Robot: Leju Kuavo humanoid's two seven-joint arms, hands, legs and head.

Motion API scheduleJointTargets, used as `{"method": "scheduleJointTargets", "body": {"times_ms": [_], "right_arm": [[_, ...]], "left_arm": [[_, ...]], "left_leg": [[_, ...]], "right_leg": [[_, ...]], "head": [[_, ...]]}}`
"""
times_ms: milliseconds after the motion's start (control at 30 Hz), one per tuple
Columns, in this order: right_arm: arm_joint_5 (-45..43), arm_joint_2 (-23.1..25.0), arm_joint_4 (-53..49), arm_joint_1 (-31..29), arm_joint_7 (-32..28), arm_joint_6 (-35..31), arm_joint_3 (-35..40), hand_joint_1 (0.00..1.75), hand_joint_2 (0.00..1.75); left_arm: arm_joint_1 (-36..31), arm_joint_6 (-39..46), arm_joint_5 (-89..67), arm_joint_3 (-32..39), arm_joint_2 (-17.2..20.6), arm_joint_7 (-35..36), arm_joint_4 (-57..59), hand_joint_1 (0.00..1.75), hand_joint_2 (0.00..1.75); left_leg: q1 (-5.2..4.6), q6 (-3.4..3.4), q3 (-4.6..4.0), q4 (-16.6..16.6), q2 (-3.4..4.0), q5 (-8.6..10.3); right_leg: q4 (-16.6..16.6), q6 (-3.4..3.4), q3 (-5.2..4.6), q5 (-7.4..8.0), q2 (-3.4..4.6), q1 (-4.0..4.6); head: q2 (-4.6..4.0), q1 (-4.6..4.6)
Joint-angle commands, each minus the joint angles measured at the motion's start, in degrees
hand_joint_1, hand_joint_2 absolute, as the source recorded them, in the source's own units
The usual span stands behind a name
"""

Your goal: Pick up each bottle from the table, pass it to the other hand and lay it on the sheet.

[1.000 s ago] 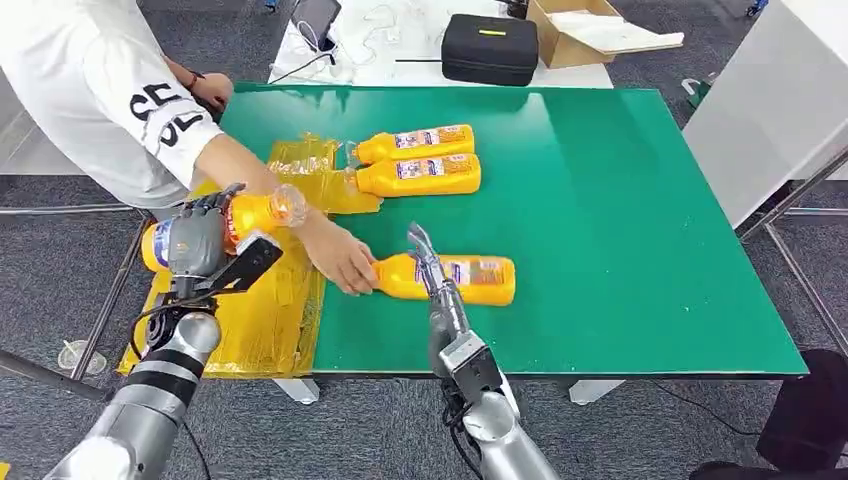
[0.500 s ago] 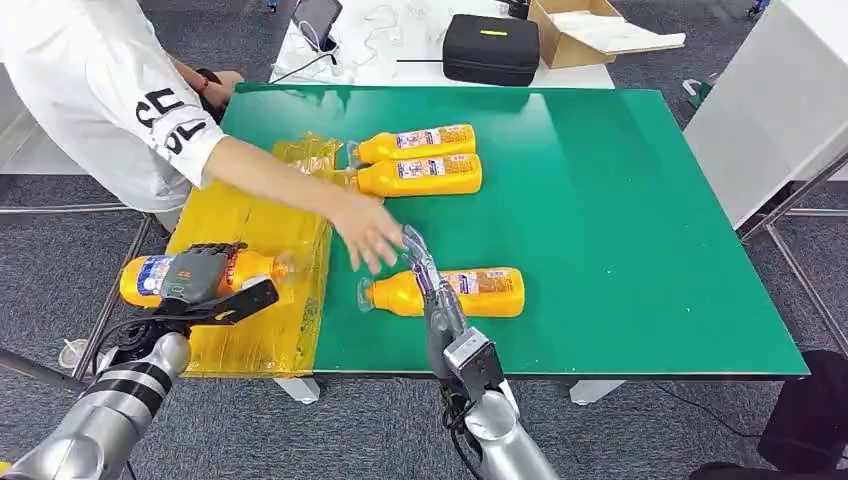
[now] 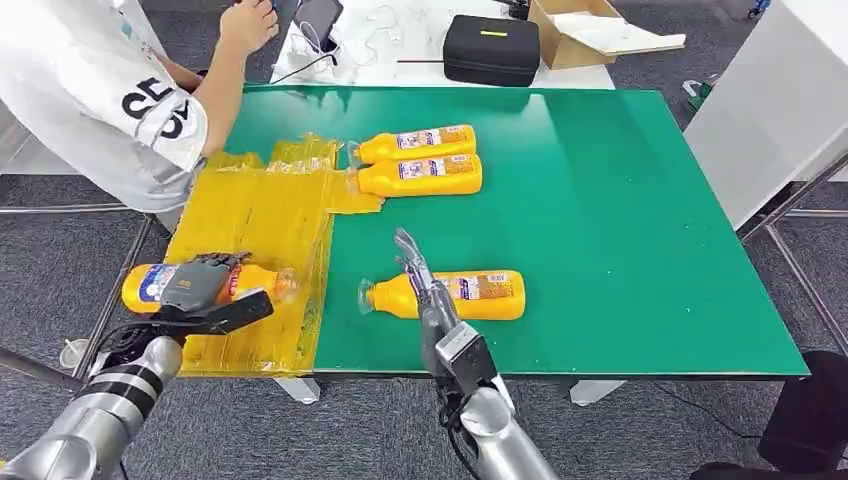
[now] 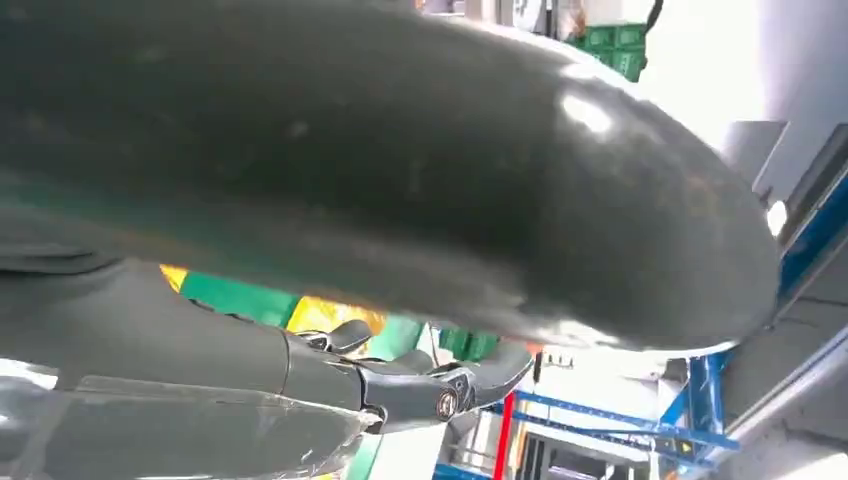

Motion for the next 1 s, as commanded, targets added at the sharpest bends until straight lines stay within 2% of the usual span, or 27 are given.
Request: {"method": "scheduleJointTargets", "body": {"times_ms": [33, 133, 167, 300, 367, 400, 433, 567, 700, 800, 833, 867, 900, 967, 1000], "right_arm": [[-0.2, 0.2, 7.9, -3.8, 0.7, 0.4, 0.2, 0.0, 0.0], [-0.3, 0.4, 9.0, -4.3, 0.9, 0.3, 0.0, 0.0, 0.0], [-0.3, 0.4, 9.0, -4.3, 0.9, 0.3, 0.0, 0.0, 0.0], [-0.4, 0.6, 9.8, -4.6, 0.9, 0.4, -0.2, 0.0, 0.0], [-0.6, 0.7, 10.7, -5.1, 1.1, 0.2, -0.5, 0.0, 0.0], [-0.6, 0.7, 10.8, -5.1, 1.1, 0.2, -0.5, 0.0, 0.0], [-0.9, 0.8, 11.3, -5.3, 1.1, 0.2, -0.8, 0.0, 0.0], [-1.1, 0.8, 12.1, -5.5, 1.1, 0.2, -1.1, 0.0, 0.0], [-1.2, 0.8, 12.4, -5.6, 1.1, 0.2, -1.1, 0.0, 0.0], [-1.3, 1.0, 12.4, -5.4, 1.1, 0.2, -1.2, 0.0, 0.0], [-1.4, 1.0, 12.1, -5.2, 1.1, 0.1, -1.4, 0.0, 0.0], [-1.1, 1.0, 11.1, -4.6, 1.1, -0.8, -1.5, 0.0, 0.0], [-0.8, 0.9, 10.2, -4.1, 1.0, -1.2, -1.6, 0.0, 0.0], [2.0, 0.0, 8.1, -3.1, 2.7, -3.2, -1.1, 0.0, 0.0], [4.3, -0.7, 7.2, -2.8, 4.0, -4.9, -0.9, 0.0, 0.0]], "left_arm": [[3.5, -6.5, 4.2, -3.6, -0.1, -4.5, 2.3, 0.0, 1.75], [4.8, -8.7, 6.9, -3.6, 0.0, -6.8, 0.7, 0.0, 1.75], [4.9, -8.7, 6.9, -3.6, -0.1, -6.8, 0.7, 0.0, 0.0], [6.1, -12.2, 10.5, -5.0, 0.8, -6.8, -2.3, 0.0, 0.0], [7.0, -16.8, 15.5, -8.4, 3.1, -6.8, -6.0, 0.0, 0.0], [7.1, -16.9, 16.0, -8.6, 3.2, -6.8, -6.4, 0.0, 0.0], [7.7, -19.7, 20.2, -10.6, 4.7, -6.8, -8.7, 0.0, 0.0], [8.4, -22.2, 26.3, -13.6, 7.1, -6.8, -12.6, 0.0, 0.0], [9.2, -22.7, 30.5, -14.5, 7.4, -6.8, -15.4, 0.0, 0.0], [10.9, -19.3, 34.8, -13.3, 6.1, -6.8, -18.2, 0.0, 0.0], [11.0, -16.7, 35.6, -12.0, 4.4, -6.8, -18.0, 0.0, 1.75], [11.6, -13.6, 38.4, -9.1, 1.7, -6.8, -19.2, 0.0, 1.75], [11.5, -11.3, 38.3, -7.9, -0.1, -6.8, -19.5, 0.0, 1.75], [12.1, -0.5, 38.8, 1.3, -6.7, -6.8, -21.6, 0.0, 1.75], [11.6, 1.7, 39.5, 5.6, -9.9, -6.6, -22.4, 0.0, 1.75]], "left_leg": [[-0.05, 0.06, 0.42, -0.1, 0.2, -0.08], [-0.06, 0.05, 0.52, -0.2, 0.24, -0.07], [-0.06, 0.06, 0.6, -0.2, 0.24, -0.08], [-0.06, 0.06, 0.67, -0.2, 0.2, -0.08], [-0.04, 0.09, 0.84, -0.2, 0.2, -0.07], [-0.05, 0.05, 0.7, -0.1, -0.14, -0.03], [-0.04, 0.06, 0.79, -0.2, -0.05, -0.04], [-0.05, 0.03, 0.88, -0.2, -0.09, -0.03], [-0.04, -0.01, 0.87, -0.1, -0.19, 0.01], [-0.05, 0.0, 0.9, -0.1, -0.22, -0.01], [-0.04, 0.02, 0.95, -0.2, -0.16, -0.02], [-0.03, 0.04, 1.01, -0.2, -0.06, -0.05], [-0.04, -0.01, 0.83, -0.1, -0.29, -0.01], [-0.06, 0.04, 0.79, -0.1, -0.46, 0.01], [-0.04, 0.01, 0.61, -0.1, -0.5, 0.04]], "right_leg": [[-0.1, -0.05, 0.37, -0.03, 0.14, -0.02], [-0.1, -0.06, 0.44, 0.0, 0.19, -0.03], [-0.1, -0.08, 0.52, -0.01, 0.17, -0.02], [-0.1, -0.09, 0.61, -0.02, 0.14, -0.02], [-0.2, -0.17, 0.79, -0.03, 0.09, 0.02], [-0.1, -0.1, 0.7, -0.07, -0.13, -0.01], [-0.1, -0.15, 0.77, -0.07, -0.1, 0.01], [-0.1, -0.17, 0.87, -0.08, -0.1, 0.0], [-0.1, -0.15, 0.88, -0.1, -0.19, -0.01], [-0.1, -0.14, 0.93, -0.13, -0.22, -0.02], [-0.1, -0.17, 0.96, -0.12, -0.19, 0.0], [-0.2, -0.2, 1.01, -0.11, -0.13, 0.02], [-0.1, -0.14, 0.88, -0.14, -0.29, -0.01], [-0.1, -0.13, 0.85, -0.18, -0.48, -0.02], [-0.1, -0.12, 0.7, -0.15, -0.51, -0.01]], "head": [[0.0, 0.02], [0.0, 0.02], [0.0, 0.04], [0.0, 0.0], [0.0, 0.0], [0.0, 0.04], [0.0, 0.0], [0.0, 0.02], [0.0, 0.02], [0.0, 0.02], [0.0, 0.02], [0.0, 0.04], [0.0, 0.02], [0.0, 0.04], [0.0, 0.02]]}}
